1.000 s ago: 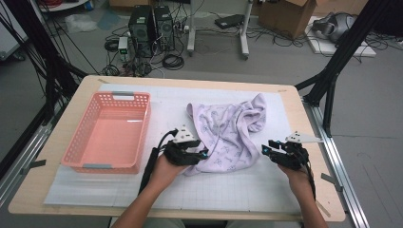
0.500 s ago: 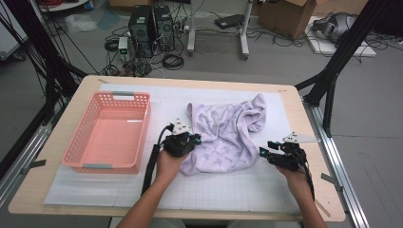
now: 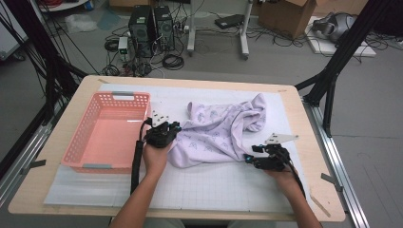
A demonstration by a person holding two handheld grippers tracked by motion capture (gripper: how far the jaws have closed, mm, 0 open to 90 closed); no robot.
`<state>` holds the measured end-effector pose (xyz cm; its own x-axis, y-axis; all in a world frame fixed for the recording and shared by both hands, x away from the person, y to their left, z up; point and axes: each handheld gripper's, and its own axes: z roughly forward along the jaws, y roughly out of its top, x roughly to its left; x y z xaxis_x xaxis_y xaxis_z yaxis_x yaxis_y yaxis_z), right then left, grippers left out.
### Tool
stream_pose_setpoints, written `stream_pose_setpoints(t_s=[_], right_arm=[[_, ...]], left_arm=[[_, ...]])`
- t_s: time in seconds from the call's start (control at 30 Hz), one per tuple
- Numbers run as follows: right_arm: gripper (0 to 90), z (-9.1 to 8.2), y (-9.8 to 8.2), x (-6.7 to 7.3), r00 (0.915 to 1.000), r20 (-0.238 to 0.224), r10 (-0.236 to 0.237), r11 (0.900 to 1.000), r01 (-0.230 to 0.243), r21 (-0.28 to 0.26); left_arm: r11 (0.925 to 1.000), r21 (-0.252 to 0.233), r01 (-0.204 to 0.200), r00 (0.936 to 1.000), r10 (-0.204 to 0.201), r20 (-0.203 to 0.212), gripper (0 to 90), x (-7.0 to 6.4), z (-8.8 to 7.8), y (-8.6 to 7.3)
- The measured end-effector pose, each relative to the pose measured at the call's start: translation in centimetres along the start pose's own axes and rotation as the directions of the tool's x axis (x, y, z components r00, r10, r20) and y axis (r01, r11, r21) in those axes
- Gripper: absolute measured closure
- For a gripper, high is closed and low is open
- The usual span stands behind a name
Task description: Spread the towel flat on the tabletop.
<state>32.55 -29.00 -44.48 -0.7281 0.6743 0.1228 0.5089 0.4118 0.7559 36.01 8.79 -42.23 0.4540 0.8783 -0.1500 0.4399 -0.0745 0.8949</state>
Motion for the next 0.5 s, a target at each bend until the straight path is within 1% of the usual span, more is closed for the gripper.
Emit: stream_pose_setpoints(t_s=[0.03, 0.07, 0.1, 0.13, 0.2, 0.23, 0.3, 0.37, 0.4, 0.43, 0.47, 0.5], right_arm=[[54.2, 0.6, 0.1, 0.4, 0.9997, -0.009, -0.024, 0.999, 0.024, 0.030], [64.7, 0.8, 0.1, 0.8, 0.9978, 0.024, -0.062, 0.998, 0.061, 0.034], [76.5, 0.5, 0.3, 0.9, 0.9969, -0.006, -0.078, 0.996, 0.078, 0.033], [78.0, 0.2, 0.3, 0.9, 0.9976, -0.022, -0.066, 0.997, 0.067, 0.030], [79.3, -0.8, 0.0, 0.7, 0.9984, -0.037, -0.044, 0.998, 0.045, 0.044], [79.5, -1.4, -0.2, 0.6, 0.9984, -0.045, -0.035, 0.999, 0.036, 0.036], [79.6, -3.0, -0.8, 0.4, 0.9986, -0.053, -0.009, 1.000, 0.010, 0.012], [79.5, -4.7, -1.5, 0.0, 0.9969, -0.070, 0.038, 0.999, -0.039, -0.018], [79.5, -5.5, -1.9, -0.2, 0.9938, -0.088, 0.069, 0.997, -0.071, -0.029], [79.5, -6.3, -2.2, -0.2, 0.9908, -0.098, 0.093, 0.995, -0.097, -0.035], [79.5, -7.2, -2.4, -0.2, 0.9898, -0.096, 0.106, 0.993, -0.110, -0.038], [79.5, -8.1, -2.5, -0.1, 0.9892, -0.090, 0.116, 0.992, -0.120, -0.041]], left_arm=[[1.0000, -0.001, 0.001, 1.0000, -0.001, 0.003, 82.9, 0.0, 0.0, 0.0], [1.0000, -0.001, 0.002, 1.0000, -0.002, 0.009, 82.9, 0.0, -0.1, -0.1], [1.0000, -0.001, 0.001, 0.9999, 0.000, 0.014, 82.9, 0.1, -0.2, -0.1], [1.0000, -0.001, 0.005, 0.9998, -0.005, 0.021, 82.9, 0.1, -0.4, -0.1], [1.0000, 0.002, 0.001, 0.9992, -0.001, 0.040, 82.9, 0.1, -0.8, -0.3], [1.0000, 0.004, -0.007, 0.9985, 0.006, 0.054, 83.0, 0.0, -1.0, -0.4], [0.9990, 0.026, -0.037, 0.9965, 0.035, 0.075, 83.0, -0.2, -1.3, -0.5], [0.9989, 0.030, -0.037, 0.9931, 0.034, 0.112, 83.0, -0.6, -1.7, -0.7], [0.9989, 0.030, -0.036, 0.9903, 0.032, 0.135, 83.0, -0.9, -1.9, -0.8], [0.9981, 0.044, -0.043, 0.9851, 0.035, 0.168, 83.0, -1.3, -2.1, -1.0], [0.9966, 0.060, -0.057, 0.9781, 0.044, 0.203, 83.0, -1.7, -2.2, -1.1], [0.9944, 0.065, -0.084, 0.9721, 0.067, 0.225, 83.0, -2.2, -2.5, -1.3]])
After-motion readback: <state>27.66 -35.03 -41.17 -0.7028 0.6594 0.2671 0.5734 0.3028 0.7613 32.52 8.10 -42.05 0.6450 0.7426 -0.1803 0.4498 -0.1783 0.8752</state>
